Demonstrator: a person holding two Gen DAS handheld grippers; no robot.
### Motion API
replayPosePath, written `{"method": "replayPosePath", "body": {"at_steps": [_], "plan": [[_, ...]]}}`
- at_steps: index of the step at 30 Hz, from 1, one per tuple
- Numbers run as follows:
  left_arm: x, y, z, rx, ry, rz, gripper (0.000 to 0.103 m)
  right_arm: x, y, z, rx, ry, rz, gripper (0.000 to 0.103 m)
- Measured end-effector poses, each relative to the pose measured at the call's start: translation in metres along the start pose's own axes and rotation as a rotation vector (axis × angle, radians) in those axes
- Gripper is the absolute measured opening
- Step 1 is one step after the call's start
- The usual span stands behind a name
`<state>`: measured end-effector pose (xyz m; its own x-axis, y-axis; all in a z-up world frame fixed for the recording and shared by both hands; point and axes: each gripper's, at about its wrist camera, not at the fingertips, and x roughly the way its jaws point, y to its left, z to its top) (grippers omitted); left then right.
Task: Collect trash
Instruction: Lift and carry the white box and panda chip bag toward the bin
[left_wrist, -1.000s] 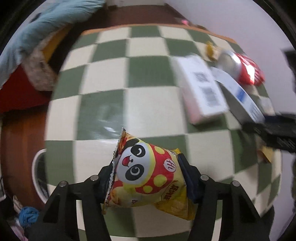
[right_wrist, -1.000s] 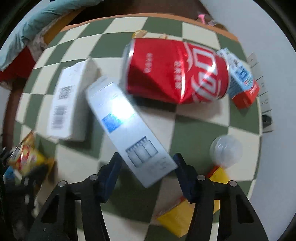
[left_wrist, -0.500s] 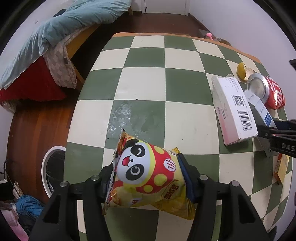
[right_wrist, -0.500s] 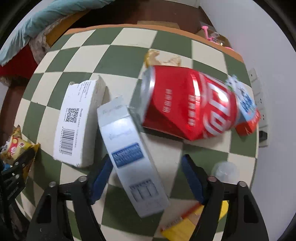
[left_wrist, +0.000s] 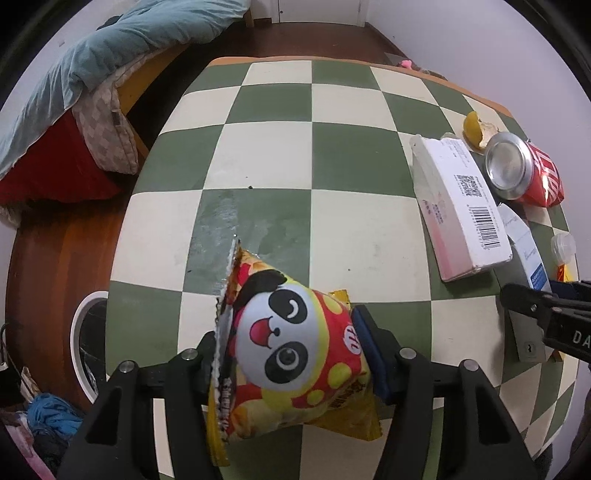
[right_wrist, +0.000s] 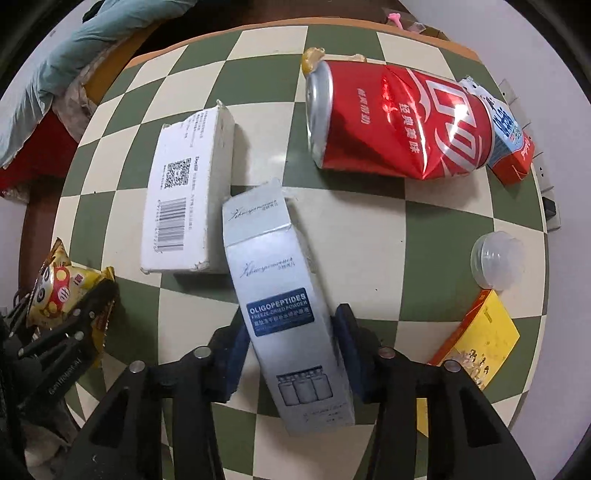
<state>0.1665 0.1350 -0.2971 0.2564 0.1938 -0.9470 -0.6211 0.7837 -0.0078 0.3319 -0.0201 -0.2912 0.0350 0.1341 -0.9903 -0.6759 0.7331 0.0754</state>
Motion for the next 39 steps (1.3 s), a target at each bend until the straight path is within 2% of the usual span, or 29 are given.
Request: {"method": "replayPosePath", "body": {"at_steps": [2, 5, 7, 14, 21, 27, 33, 39], "plan": [[-0.001, -0.002, -0.001, 0.004, -0.003, 0.0, 0.049, 0.002, 0.007, 0.004, -0.001, -0.014, -0.011, 0.05], [-0.005, -0.002, -0.002, 0.002, -0.015, 0.005, 0.046, 0.008, 0.016, 0.015, -0.012, -0.043, -0.045, 0.05], [-0.008, -0.001, -0.003, 0.001, -0.016, 0.002, 0.045, 0.014, 0.029, 0.027, -0.024, -0.057, -0.069, 0.044], [-0.03, 0.004, -0.008, -0.006, -0.051, 0.004, 0.044, 0.002, 0.043, 0.003, -0.046, -0.113, -0.076, 0.042], [-0.073, 0.016, -0.014, -0.032, -0.126, -0.014, 0.043, -0.032, 0.048, -0.028, 0.011, -0.183, 0.01, 0.042], [-0.124, 0.043, -0.02, -0.056, -0.21, -0.026, 0.043, -0.072, 0.062, -0.049, 0.049, -0.263, 0.091, 0.041], [-0.173, 0.092, -0.024, -0.096, -0.287, -0.01, 0.043, -0.104, 0.11, -0.058, 0.007, -0.326, 0.185, 0.041], [-0.209, 0.164, -0.029, -0.182, -0.335, 0.015, 0.043, -0.131, 0.183, -0.056, -0.088, -0.364, 0.296, 0.041]]}}
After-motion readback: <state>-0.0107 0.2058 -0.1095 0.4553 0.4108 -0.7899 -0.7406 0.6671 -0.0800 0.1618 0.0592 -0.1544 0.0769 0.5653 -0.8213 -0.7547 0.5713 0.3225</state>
